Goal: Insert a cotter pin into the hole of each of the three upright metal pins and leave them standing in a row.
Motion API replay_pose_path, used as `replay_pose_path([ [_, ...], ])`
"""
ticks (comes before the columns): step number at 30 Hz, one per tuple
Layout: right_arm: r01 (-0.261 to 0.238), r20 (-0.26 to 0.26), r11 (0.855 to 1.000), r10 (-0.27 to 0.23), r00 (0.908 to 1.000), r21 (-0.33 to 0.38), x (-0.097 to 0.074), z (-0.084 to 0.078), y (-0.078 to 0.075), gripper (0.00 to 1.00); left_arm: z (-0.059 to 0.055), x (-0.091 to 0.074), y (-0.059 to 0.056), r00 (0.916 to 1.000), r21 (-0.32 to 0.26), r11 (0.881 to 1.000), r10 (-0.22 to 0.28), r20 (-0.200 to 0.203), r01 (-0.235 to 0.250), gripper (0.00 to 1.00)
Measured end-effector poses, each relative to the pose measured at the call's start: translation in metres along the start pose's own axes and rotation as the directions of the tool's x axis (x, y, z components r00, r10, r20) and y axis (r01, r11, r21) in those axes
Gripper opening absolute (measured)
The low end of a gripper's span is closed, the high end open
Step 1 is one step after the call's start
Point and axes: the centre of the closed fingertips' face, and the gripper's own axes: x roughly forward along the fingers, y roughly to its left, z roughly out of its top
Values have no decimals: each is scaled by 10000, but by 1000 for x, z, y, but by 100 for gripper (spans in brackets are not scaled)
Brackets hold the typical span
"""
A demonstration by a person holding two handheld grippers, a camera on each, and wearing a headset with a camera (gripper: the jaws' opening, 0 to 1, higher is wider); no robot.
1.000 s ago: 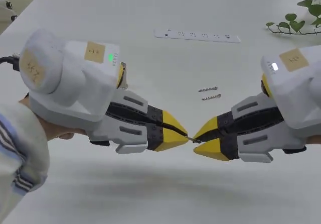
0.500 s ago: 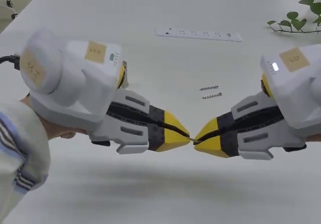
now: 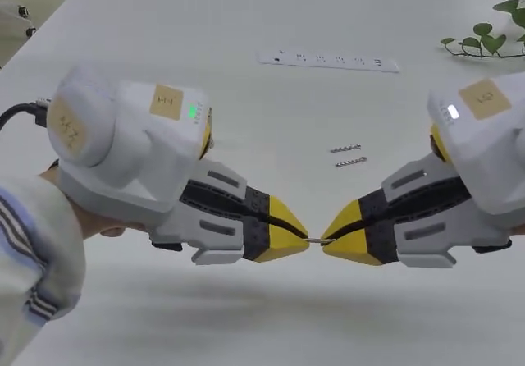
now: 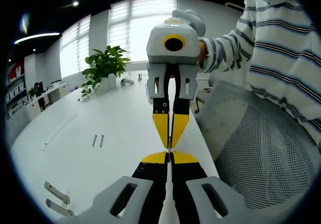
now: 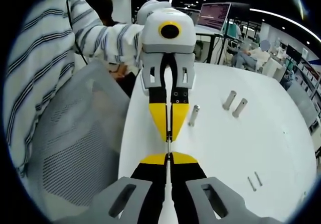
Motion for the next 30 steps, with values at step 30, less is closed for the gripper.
replay_pose_path([
  [30,12,-75,10000,-12,10000,-21,2,1,-3,3,2,-2,5,9991,-866,9955,392,150,-378,5],
])
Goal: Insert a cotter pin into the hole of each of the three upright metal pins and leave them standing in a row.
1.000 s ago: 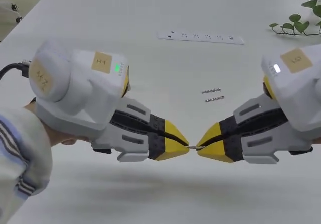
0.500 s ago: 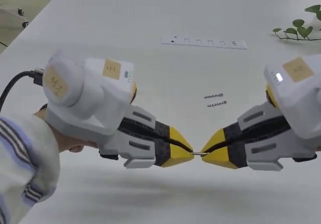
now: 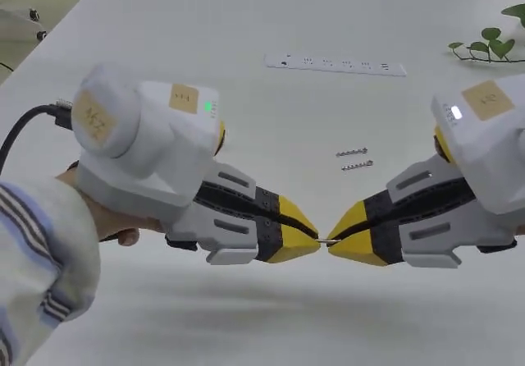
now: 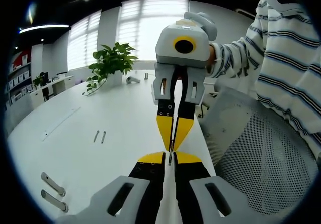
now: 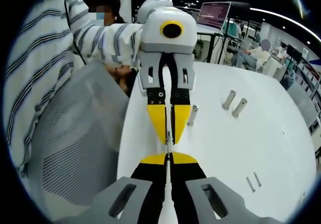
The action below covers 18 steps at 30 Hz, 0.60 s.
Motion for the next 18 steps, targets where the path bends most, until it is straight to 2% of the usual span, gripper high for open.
replay_pose_path([
  [2,-1,-17,10000,1,10000,0,1,0,0,3,-2,-1,2,10000,-186,9998,82,-21,-82,8],
  [10,-18,-101,10000,18,9999,40,2,1,0,3,-9,-12,15,9965,-286,9961,837,2,-836,26],
  [13,-10,-148,10000,12,9999,86,3,1,-1,3,-11,-17,19,9950,-398,9942,998,-65,-1000,29],
  [18,25,-261,9998,-20,9997,196,5,-3,-4,3,-14,-26,23,9924,-327,9919,1227,-53,-1228,41],
])
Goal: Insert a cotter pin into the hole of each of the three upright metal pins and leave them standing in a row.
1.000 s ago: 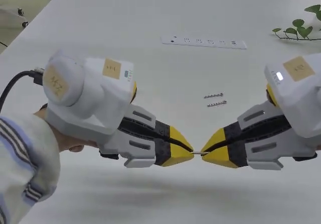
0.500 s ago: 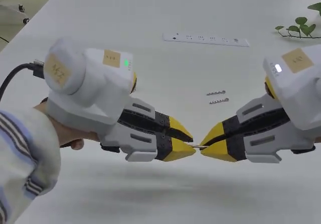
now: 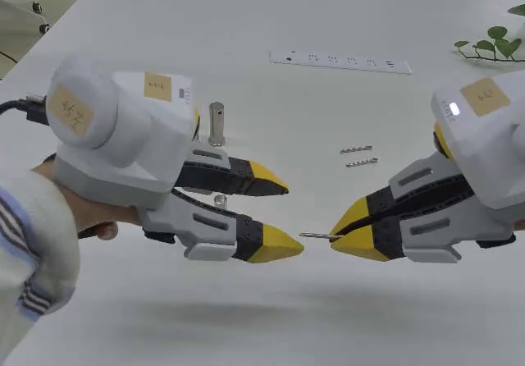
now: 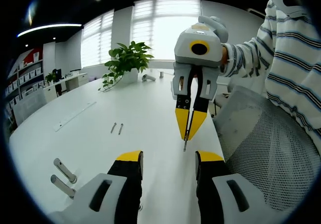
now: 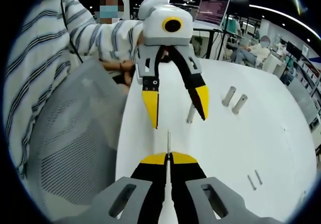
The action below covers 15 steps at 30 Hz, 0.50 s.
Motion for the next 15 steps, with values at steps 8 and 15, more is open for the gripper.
replay_pose_path([
  [8,-40,-54,9999,41,10000,157,2,-6,0,3,-3,-14,14,9980,-295,9980,574,278,-566,47],
  [15,-10,-231,9996,16,9997,270,2,-13,-1,3,-12,-23,24,9943,-733,9923,1026,301,-1002,52],
])
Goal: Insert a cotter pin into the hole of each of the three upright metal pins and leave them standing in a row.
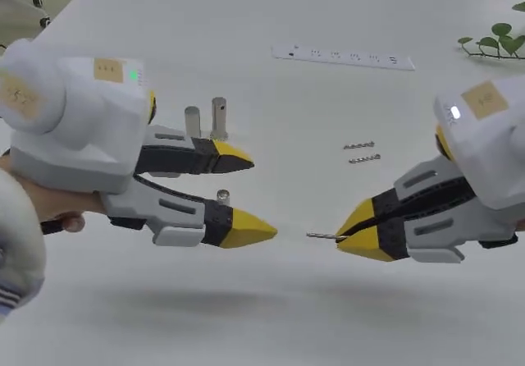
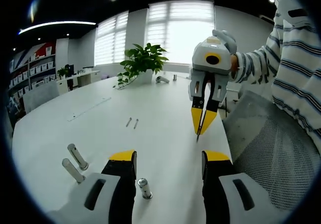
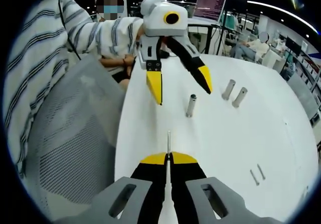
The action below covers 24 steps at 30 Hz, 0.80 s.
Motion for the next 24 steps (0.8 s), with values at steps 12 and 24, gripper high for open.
replay_pose_path([
  [12,155,-113,9996,-152,9998,247,-3,-7,-7,3,-14,-3,9,9982,-721,9956,603,63,-597,60],
  [24,406,-147,9975,-398,9991,577,-7,-14,-15,3,-37,6,13,9966,-1168,9897,811,-146,-823,58],
])
